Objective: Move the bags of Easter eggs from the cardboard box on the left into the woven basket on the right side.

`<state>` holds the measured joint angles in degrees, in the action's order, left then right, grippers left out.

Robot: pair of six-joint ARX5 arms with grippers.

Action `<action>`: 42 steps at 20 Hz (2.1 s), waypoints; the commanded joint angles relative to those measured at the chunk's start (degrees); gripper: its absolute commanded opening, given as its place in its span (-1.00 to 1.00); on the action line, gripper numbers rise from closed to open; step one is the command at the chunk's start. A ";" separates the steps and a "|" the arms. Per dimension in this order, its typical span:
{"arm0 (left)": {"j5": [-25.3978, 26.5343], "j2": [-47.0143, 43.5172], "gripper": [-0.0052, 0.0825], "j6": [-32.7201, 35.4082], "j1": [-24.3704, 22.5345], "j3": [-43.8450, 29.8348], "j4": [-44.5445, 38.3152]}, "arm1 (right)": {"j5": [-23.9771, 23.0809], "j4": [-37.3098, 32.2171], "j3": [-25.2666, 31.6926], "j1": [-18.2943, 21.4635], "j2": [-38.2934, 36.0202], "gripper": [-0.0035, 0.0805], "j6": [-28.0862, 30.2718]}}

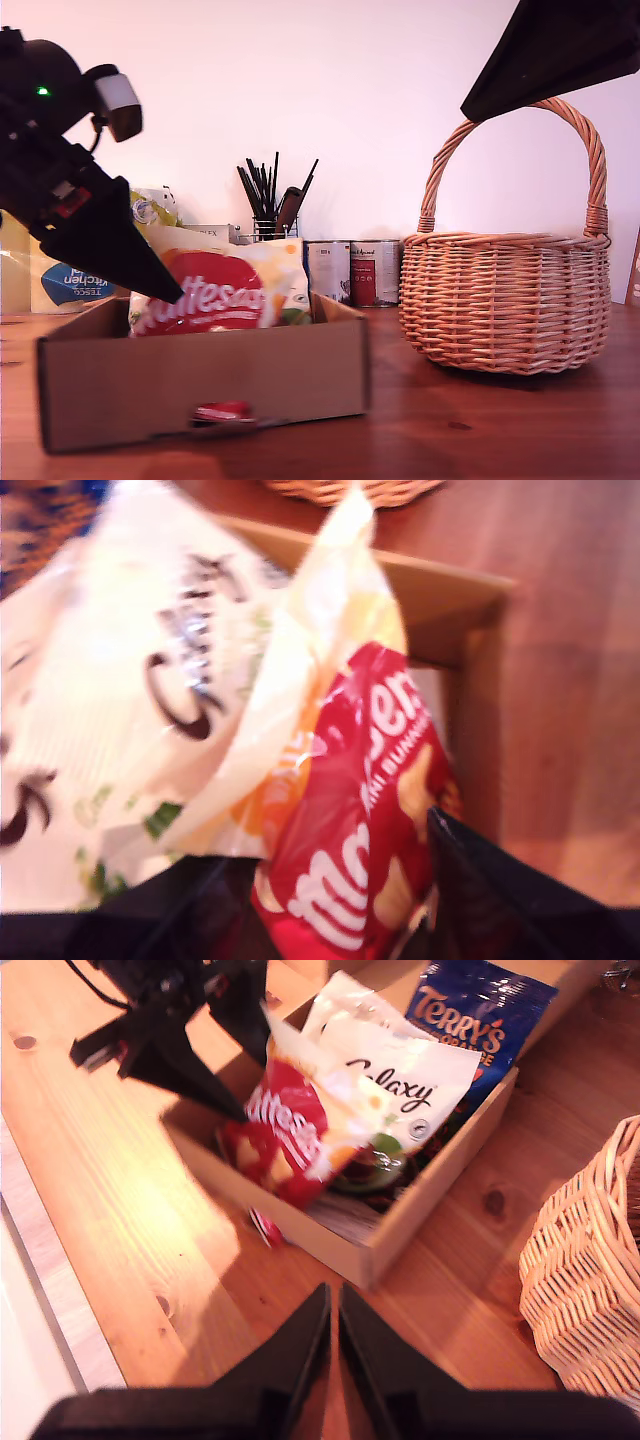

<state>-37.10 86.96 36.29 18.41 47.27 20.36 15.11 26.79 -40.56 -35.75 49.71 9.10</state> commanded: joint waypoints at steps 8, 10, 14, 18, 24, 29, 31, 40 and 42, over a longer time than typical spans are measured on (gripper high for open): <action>-0.35 8.72 -0.02 -0.35 1.03 -0.28 -5.57 | 0.46 -0.11 -0.42 -0.28 0.07 -0.95 0.35; -0.63 8.72 -0.15 -1.42 0.83 -0.28 -8.04 | 0.46 -0.11 -0.42 -0.28 0.07 -0.94 0.33; -1.33 8.72 -0.83 -3.34 0.83 -0.26 -9.27 | 0.44 -0.07 -0.42 -0.28 0.07 -0.95 0.33; -2.54 8.61 -0.88 -3.34 0.83 0.68 -8.37 | 0.44 0.48 -0.42 -0.28 0.07 -0.94 0.31; -4.85 8.50 -0.88 -3.41 0.83 7.76 1.68 | 0.42 1.36 -0.42 -0.28 0.07 -0.95 0.31; -10.82 8.50 -0.93 -3.39 0.83 13.51 7.76 | 0.39 1.33 -0.42 -0.24 0.07 -0.94 0.35; -13.57 8.50 -0.93 -3.89 0.83 14.38 7.72 | 0.39 1.38 -0.42 -0.24 0.07 -0.95 0.35; -22.58 8.50 -0.93 -19.65 4.76 14.69 -12.85 | -2.89 2.58 -0.42 -0.11 -2.47 -0.95 0.76; -19.32 8.50 -0.93 -24.50 6.97 14.69 -19.85 | -5.97 3.34 -0.42 -0.07 -4.81 -0.95 0.79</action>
<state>-56.90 94.98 15.18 24.88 61.87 2.98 9.91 30.20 -40.56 -35.73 46.19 9.52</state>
